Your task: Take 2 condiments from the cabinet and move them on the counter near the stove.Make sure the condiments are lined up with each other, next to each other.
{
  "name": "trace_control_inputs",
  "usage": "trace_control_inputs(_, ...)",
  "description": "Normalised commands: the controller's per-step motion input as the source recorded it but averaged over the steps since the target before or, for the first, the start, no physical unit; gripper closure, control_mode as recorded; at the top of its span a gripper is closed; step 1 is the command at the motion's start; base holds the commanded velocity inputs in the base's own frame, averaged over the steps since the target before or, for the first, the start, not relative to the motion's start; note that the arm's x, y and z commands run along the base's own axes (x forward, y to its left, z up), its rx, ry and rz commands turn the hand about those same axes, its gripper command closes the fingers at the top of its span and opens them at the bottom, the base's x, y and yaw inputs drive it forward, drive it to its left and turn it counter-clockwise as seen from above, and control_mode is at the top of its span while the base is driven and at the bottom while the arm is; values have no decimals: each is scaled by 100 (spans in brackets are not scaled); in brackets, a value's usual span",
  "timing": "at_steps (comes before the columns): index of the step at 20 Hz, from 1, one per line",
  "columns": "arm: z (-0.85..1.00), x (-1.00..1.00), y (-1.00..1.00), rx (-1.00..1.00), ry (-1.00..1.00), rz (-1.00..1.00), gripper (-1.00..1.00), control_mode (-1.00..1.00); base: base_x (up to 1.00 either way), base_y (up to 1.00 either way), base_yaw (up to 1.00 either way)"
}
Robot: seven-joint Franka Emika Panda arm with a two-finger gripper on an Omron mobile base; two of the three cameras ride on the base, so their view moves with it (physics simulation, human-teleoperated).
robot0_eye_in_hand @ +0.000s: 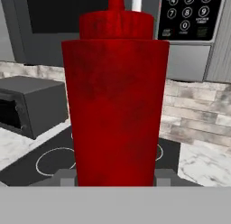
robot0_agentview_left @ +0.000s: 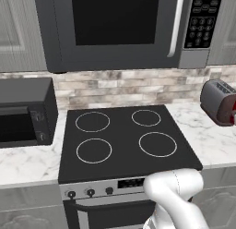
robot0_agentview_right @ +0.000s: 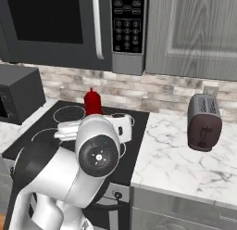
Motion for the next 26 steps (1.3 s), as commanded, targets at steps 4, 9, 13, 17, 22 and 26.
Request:
trace_control_inputs(4, -77, 4, -36, -12, 0, 13, 100, -100, 0, 0, 0)
trace_control_inputs(9, -72, 12, -23, -14, 0, 8, 100, -100, 0, 0, 0)
trace_control_inputs(13, -48, 20, -1, -6, 0, 4, 100, -100, 0, 0, 0)
trace_control_inputs(17, -32, 16, 0, -1, 0, 7, 100, -100, 0, 0, 0)
trace_control_inputs(22, -19, 16, 0, 2, 0, 7, 100, -100, 0, 0, 0)
trace_control_inputs(26, -18, 19, -8, 10, 0, 4, 100, -100, 0, 0, 0)
